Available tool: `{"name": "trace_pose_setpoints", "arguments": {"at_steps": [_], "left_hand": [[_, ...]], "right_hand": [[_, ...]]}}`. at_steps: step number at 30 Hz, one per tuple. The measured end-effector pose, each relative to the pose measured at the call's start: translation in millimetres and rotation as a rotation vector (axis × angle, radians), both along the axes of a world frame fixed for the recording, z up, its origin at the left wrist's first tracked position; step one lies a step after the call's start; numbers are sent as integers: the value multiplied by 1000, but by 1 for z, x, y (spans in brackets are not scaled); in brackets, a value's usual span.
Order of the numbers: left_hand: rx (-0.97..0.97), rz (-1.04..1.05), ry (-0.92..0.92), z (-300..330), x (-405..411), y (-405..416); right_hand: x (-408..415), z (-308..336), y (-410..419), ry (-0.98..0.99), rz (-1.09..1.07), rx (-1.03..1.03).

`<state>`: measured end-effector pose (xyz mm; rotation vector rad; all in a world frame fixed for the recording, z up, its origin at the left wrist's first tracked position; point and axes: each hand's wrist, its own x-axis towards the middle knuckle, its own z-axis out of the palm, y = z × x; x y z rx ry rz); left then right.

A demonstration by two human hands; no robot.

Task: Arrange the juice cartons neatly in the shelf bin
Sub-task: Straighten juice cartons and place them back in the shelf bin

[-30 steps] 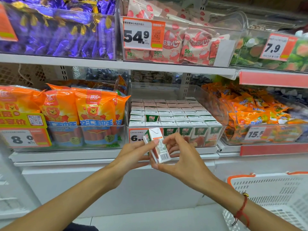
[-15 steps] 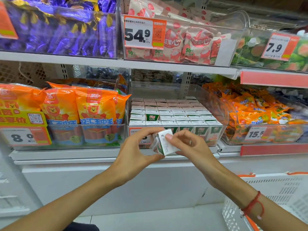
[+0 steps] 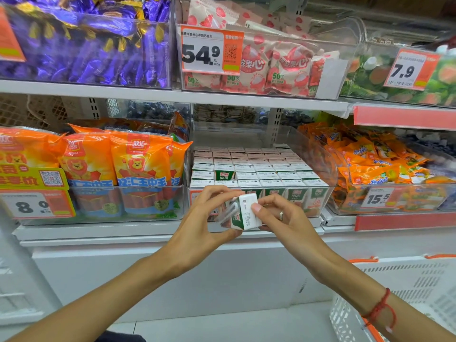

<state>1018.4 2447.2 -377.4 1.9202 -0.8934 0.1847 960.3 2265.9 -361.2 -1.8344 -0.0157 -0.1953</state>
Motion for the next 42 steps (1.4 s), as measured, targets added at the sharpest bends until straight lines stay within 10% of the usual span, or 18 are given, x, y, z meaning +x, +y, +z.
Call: {"name": "trace_pose_setpoints", "arguments": {"at_steps": [12,18,28,42], "left_hand": [[-164,-52,222,8,-4,4],[-407,-38,548,13,-3,-2],[-218,-38,1243,1,3,4],[-203,41,1060,1,7,6]], "right_hand": [[-14,5,8,-194,75,-85],[-8,9,5,-273,104,-198],[2,1,3,-73,86,-87],[6,6,1,168,138,31]]}}
